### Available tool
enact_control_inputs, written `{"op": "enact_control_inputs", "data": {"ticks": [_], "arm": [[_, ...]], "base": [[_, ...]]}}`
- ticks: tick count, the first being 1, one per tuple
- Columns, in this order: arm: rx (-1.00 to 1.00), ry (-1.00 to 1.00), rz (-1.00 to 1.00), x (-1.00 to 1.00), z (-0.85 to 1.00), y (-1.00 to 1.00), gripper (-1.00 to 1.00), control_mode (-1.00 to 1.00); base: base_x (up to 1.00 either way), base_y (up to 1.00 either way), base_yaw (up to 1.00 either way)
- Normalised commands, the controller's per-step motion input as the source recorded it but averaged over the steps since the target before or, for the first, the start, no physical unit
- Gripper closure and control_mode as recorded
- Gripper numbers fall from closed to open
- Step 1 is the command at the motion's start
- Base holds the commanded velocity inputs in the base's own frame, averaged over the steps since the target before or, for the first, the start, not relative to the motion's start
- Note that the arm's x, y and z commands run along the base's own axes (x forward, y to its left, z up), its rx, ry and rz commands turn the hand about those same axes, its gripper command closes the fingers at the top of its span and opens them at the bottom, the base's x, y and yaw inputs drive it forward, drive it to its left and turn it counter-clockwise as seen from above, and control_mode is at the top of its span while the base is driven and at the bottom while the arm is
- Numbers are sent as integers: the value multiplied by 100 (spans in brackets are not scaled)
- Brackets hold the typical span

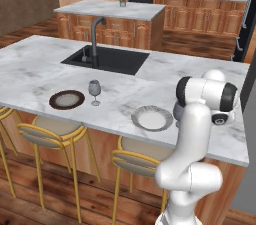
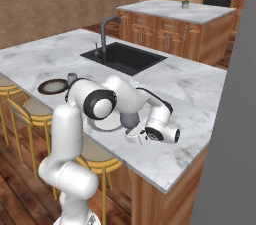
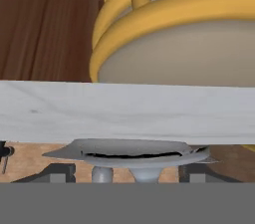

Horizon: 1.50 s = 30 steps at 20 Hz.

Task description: Retrieve the wine glasses from the counter and place one next to each plate.

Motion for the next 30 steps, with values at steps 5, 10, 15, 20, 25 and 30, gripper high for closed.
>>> {"op": "enact_control_inputs", "data": {"ticks": [5, 10, 15, 20, 25, 30], "arm": [[0, 0, 0, -23, 3, 0, -100, -100], [0, 1, 0, -3, 0, 0, -100, -100], [0, 0, -6, 1, 0, -12, -100, -100], [0, 0, -9, 0, 0, -29, -100, -100], [0, 0, -7, -10, 0, -23, -100, -100], [0, -4, -2, -37, 6, -2, -100, -100]], "base": [[0, 0, 0], [0, 0, 0], [0, 0, 0], [0, 0, 0], [0, 0, 0], [0, 0, 0]]}}
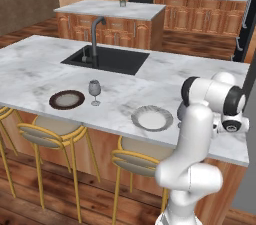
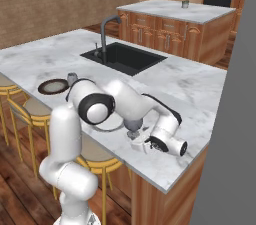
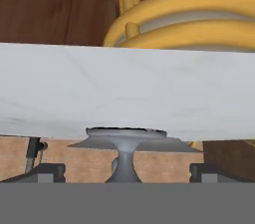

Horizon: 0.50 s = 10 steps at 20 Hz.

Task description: Retrieve the wine glasses from the counter and place one next to each plate.

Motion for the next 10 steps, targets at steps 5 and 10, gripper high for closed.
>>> {"op": "enact_control_inputs", "data": {"ticks": [5, 10], "arm": [[0, -14, -4, -67, 40, -5, -100, -100], [0, -25, 0, -85, 100, 0, -100, -100]], "base": [[0, 0, 0], [0, 0, 0]]}}
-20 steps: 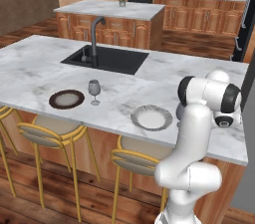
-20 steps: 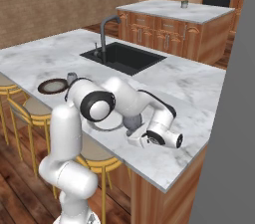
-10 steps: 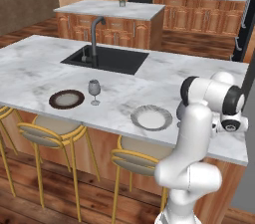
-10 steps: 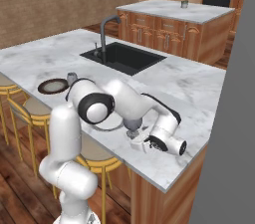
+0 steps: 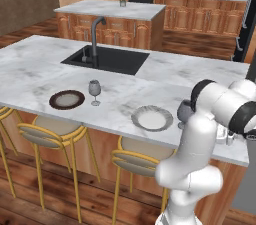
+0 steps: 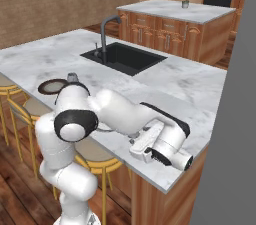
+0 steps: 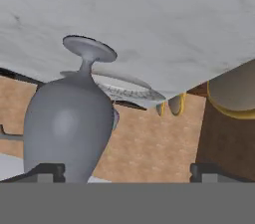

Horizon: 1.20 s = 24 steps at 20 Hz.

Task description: Retrieve the wine glasses from the counter and place one next to each plate.

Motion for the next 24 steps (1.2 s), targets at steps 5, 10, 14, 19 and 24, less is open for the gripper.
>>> {"op": "enact_control_inputs", "data": {"ticks": [5, 10, 14, 19, 24], "arm": [[0, -24, -1, -46, 100, 21, -100, -100], [0, -20, 0, -28, 100, 36, -100, -100], [0, -16, 0, -27, 100, 33, -100, -100], [0, -16, 0, -37, 100, 46, -100, -100], [0, -16, 1, -46, 100, 56, -100, -100]], "base": [[0, 0, 0], [0, 0, 0], [0, 0, 0], [0, 0, 0], [0, 0, 0]]}}
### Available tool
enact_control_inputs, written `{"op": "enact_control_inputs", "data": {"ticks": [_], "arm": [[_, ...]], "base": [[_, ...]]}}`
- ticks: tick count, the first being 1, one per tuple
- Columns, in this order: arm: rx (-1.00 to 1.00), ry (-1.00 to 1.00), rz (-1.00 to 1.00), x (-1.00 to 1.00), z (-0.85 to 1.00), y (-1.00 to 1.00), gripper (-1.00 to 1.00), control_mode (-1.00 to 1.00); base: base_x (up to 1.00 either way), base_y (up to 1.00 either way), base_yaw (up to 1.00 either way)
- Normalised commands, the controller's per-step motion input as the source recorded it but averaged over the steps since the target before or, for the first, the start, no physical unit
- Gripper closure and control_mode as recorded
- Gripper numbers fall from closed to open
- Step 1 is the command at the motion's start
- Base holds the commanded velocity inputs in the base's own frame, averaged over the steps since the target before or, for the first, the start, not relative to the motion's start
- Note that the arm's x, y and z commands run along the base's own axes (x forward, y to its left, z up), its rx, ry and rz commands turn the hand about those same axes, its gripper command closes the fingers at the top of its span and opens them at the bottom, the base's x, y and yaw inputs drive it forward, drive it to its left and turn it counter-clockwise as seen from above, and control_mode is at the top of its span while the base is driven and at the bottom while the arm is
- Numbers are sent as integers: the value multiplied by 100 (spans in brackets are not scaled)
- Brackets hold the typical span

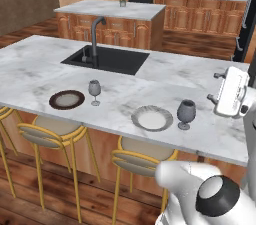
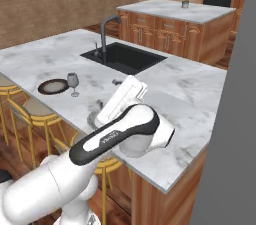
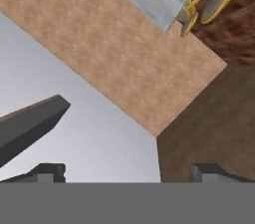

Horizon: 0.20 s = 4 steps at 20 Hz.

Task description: Retrieve the wine glasses from the counter and place one next to each plate.

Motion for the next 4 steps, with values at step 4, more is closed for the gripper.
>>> {"op": "enact_control_inputs", "data": {"ticks": [4], "arm": [[0, -18, 1, -57, 100, 71, -100, -100]], "base": [[0, 0, 0]]}}
